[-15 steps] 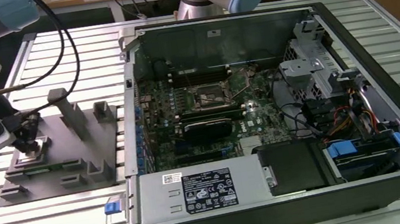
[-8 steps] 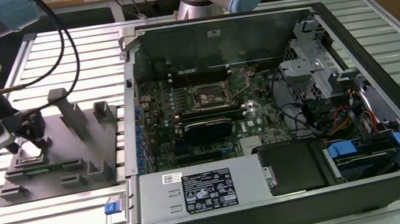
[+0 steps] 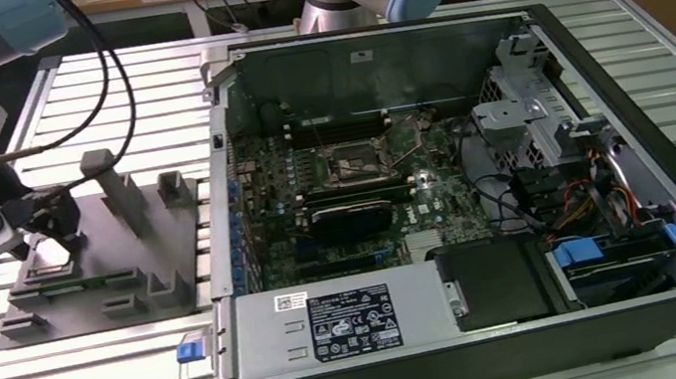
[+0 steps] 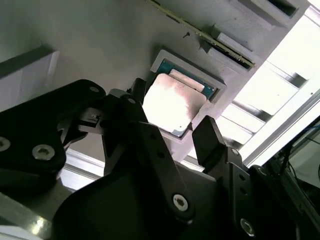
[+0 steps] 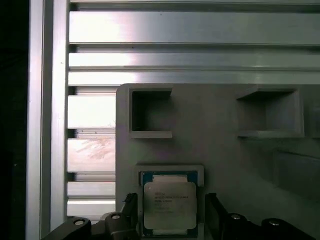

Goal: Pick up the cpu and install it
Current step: 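Pick up the cpu and move it towards the insertion slot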

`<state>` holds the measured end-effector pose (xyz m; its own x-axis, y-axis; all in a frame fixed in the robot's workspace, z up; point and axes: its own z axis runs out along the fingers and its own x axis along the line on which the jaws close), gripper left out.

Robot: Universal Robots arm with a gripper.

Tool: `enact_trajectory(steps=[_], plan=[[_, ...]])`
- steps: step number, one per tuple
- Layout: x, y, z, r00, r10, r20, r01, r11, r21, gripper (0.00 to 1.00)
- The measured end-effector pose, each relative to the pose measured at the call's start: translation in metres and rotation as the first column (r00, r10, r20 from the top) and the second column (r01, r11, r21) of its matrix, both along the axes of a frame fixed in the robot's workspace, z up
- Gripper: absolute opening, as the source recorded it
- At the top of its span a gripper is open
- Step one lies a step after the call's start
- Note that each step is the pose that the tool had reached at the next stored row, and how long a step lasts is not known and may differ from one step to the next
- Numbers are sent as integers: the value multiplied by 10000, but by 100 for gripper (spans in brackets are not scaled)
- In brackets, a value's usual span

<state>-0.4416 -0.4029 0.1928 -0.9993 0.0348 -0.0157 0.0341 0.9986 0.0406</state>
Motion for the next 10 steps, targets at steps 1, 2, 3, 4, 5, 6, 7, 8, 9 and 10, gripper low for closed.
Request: enact_trajectory(steps=[1,2,3,4,5,6,7,8,9,10], plan=[[0,0,-5,10000,-52,0,52,10000,1,65],[0,0,-11,10000,-55,0,55,10000,0,65],[1,0,-21,10000,-56,2,56,10000,0,65],[0,0,-31,10000,-55,1,55,10000,0,65],[0,0,-38,10000,-44,1,44,10000,0,65],[0,0,-44,10000,-11,0,11,10000,-1,65],[-1,0,-49,10000,41,-1,-41,10000,-1,65],[-1,0,-52,9999,104,-2,-104,9999,-1,65],[-1,0,-55,9998,174,-1,-174,9998,-1,65],[-1,0,-59,9997,261,-1,-261,9997,-1,65]])
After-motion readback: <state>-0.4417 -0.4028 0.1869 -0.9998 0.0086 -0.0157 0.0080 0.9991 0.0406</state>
